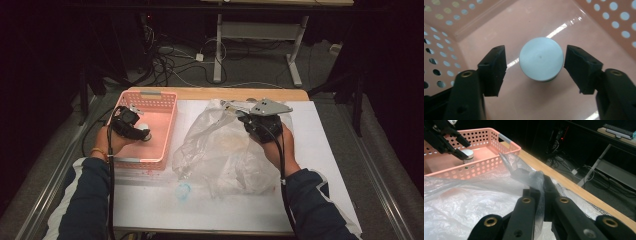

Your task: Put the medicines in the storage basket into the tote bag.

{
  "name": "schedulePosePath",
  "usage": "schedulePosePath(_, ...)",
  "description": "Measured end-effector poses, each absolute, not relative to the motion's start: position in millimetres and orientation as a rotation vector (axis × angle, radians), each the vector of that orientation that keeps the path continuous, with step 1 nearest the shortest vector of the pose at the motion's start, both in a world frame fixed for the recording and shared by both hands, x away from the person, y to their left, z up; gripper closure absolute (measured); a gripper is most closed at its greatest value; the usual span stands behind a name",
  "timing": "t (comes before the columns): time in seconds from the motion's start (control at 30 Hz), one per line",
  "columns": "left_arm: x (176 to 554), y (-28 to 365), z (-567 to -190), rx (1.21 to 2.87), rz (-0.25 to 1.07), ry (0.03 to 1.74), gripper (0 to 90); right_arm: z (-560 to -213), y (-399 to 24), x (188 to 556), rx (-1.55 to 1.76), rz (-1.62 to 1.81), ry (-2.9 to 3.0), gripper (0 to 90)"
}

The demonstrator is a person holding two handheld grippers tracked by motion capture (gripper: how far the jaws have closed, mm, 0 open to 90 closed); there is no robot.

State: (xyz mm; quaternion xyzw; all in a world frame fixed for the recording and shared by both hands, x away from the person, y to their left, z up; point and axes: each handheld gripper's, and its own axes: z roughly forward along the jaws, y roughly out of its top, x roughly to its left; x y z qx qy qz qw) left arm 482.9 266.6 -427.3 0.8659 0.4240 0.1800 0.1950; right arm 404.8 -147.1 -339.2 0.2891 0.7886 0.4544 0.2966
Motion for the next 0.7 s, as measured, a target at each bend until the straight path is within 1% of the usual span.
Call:
schedulePosePath(0.03,485,266,-428,2.445,0.488,1.185,40.8,-340,-147,405,0.770,1.212,2.094,90.0)
schedulePosePath(0.1,488,265,-431,2.455,0.470,1.179,42.8,-340,-147,405,0.768,1.212,2.094,90.0)
schedulePosePath(0.13,488,264,-431,2.451,0.471,1.178,47.1,-341,-146,405,0.768,1.212,2.089,90.0)
schedulePosePath(0.4,489,264,-431,2.450,0.478,1.179,47.7,-343,-149,408,0.802,1.215,2.047,90.0)
schedulePosePath(0.5,488,263,-428,2.448,0.503,1.167,47.9,-343,-149,408,0.804,1.213,2.031,90.0)
schedulePosePath(0.7,474,264,-410,2.357,0.577,1.109,48.0,-344,-147,408,0.805,1.198,2.014,90.0)
